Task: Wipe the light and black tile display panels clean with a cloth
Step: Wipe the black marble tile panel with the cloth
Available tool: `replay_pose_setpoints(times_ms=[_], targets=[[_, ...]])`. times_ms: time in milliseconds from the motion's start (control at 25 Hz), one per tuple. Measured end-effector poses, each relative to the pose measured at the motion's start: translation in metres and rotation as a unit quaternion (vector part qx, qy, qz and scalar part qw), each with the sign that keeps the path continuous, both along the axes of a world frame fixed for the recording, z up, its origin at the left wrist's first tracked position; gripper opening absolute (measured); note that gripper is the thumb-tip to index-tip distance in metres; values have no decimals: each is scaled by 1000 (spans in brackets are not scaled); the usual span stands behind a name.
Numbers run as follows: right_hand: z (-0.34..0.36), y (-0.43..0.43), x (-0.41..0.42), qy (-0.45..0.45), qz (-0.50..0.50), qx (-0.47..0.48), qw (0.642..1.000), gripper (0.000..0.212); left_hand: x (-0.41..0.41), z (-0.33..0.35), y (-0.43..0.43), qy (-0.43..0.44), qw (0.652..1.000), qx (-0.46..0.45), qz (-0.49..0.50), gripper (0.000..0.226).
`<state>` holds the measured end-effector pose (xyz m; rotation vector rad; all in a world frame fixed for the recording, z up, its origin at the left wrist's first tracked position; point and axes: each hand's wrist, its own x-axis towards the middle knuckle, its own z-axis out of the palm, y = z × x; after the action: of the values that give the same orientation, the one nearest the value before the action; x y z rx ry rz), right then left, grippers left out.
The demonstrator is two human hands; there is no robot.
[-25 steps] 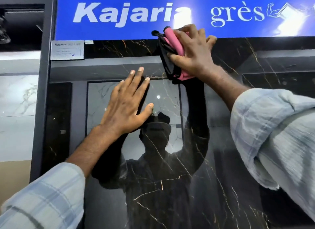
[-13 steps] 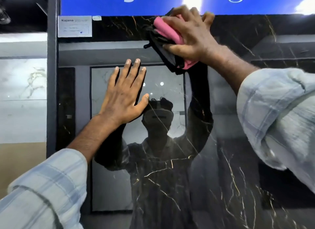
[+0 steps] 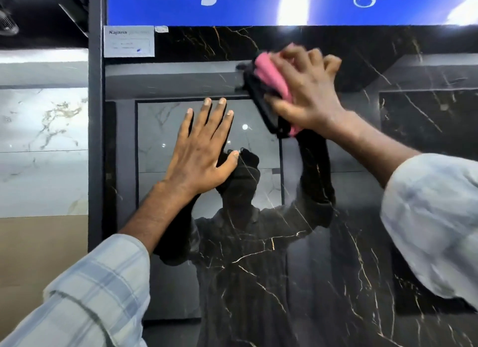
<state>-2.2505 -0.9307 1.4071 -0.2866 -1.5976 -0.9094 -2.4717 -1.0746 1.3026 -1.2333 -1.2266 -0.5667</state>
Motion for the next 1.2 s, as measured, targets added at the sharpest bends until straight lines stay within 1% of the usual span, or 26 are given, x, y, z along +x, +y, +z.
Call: replay_pose_setpoints(times_ms=[80,120,200,240,280,320,360,400,440,480,520,560,600,640,720,760,800,880,920,960,1000,1040,1080,1120,1160,1200], targets=[[-26,5,5,-137,-10,100,985,74,-1,-12,-1,4,1000,-5,-6,80],[-26,9,15,-149,-7,103,983,72,-2,-17,-1,4,1000,-12,-7,80],[-27,11,29,-33,26,1,999,71,-2,-24,-2,-6,1000,-25,-12,81],[-36,9,28,29,27,-51,998,72,-2,-29,-3,-13,999,-28,-16,80],[-50,6,21,50,10,-57,997,73,-3,-34,-5,-17,999,-29,-22,80],[-69,2,11,15,-6,-17,1000,74,-5,-42,-7,-17,999,-30,-30,79],[-88,-2,6,-70,-9,47,996,73,-7,-52,-10,-17,999,-29,-39,78],[-101,-2,8,-161,-12,95,982,72,-10,-62,-13,-15,998,-29,-46,78],[-105,-1,15,-199,-15,115,973,71,-14,-72,-16,-12,998,-30,-48,77],[-104,3,23,-176,-9,95,980,71,-17,-81,-18,-9,998,-30,-46,78],[-106,4,27,-108,10,43,993,72,-19,-88,-19,-9,999,-29,-41,78],[-115,4,27,-30,33,-21,999,73,-20,-94,-19,-11,999,-30,-34,79],[-128,2,21,25,42,-51,997,73,-20,-100,-18,-14,999,-31,-27,80],[-146,0,10,30,34,-33,998,73,-19,-106,-16,-17,999,-31,-23,81],[-175,-3,2,-96,8,53,994,72,-13,-114,-14,-21,999,-27,-19,84],[-173,-3,7,-152,-3,73,986,72,-12,-116,-14,-23,999,-28,-20,84],[-164,-3,15,-152,-3,67,986,71,-11,-118,-14,-26,999,-28,-25,83],[-156,-2,22,-26,15,-28,999,72,-12,-122,-16,-34,998,-31,-33,81],[-164,-4,20,30,27,-67,997,73,-12,-127,-18,-38,998,-33,-33,81],[-183,-7,14,37,29,-71,996,74,-12,-134,-19,-40,998,-36,-32,81],[-208,-8,5,1,19,-31,999,74,-12,-142,-20,-39,998,-38,-32,82],[-232,-12,1,-78,19,22,997,72,-13,-151,-20,-37,998,-41,-32,83],[-246,-11,4,-154,14,57,986,69,-13,-159,-21,-33,998,-47,-32,83],[-247,-9,11,-188,10,69,980,68,-15,-165,-22,-30,998,-52,-32,83],[-242,-4,18,-171,14,47,984,67,-17,-171,-23,-27,998,-56,-33,82],[-240,-1,21,-112,20,-6,993,69,-18,-176,-24,-25,997,-60,-34,82]])
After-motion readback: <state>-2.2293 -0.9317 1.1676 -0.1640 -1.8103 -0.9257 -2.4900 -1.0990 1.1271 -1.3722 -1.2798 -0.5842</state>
